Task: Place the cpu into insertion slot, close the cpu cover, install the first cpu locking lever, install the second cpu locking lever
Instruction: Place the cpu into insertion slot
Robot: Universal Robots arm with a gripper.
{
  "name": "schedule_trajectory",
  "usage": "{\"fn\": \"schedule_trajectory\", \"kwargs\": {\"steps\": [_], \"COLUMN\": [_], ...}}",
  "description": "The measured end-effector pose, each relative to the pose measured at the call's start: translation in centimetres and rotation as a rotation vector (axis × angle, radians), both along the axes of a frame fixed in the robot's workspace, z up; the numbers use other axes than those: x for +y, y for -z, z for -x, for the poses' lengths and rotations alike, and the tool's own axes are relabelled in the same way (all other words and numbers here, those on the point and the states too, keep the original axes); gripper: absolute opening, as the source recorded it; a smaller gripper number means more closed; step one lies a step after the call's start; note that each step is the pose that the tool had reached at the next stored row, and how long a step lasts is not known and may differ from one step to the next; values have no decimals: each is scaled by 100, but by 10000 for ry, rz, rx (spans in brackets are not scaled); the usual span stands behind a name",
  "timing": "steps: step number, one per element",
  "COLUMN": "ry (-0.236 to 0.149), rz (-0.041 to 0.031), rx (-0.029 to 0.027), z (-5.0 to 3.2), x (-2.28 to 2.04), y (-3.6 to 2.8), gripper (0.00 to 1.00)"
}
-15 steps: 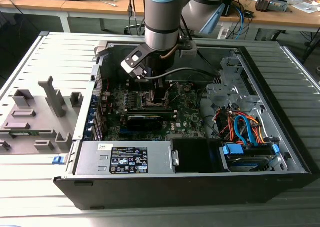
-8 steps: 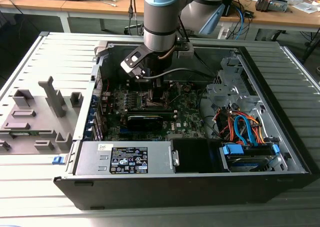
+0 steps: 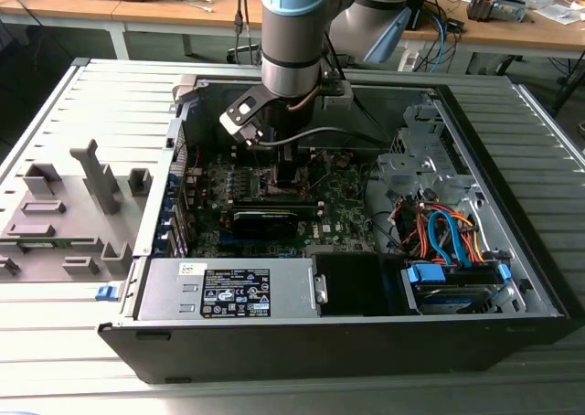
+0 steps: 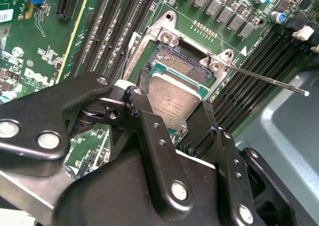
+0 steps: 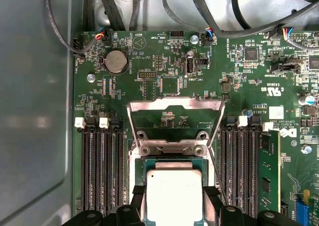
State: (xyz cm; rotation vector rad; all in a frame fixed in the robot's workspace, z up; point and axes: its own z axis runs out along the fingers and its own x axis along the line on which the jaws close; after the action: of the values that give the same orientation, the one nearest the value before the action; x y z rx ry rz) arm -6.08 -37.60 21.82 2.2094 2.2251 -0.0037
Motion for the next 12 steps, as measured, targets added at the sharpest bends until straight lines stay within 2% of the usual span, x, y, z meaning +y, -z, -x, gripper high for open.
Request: {"fn": "schedule_trajectory", "kwargs": {"steps": [12], "ry": [0], "rz": [-2], "rx": [-1], "z": [8], "x": [-1], "y": [33], "gripper": [54]}}
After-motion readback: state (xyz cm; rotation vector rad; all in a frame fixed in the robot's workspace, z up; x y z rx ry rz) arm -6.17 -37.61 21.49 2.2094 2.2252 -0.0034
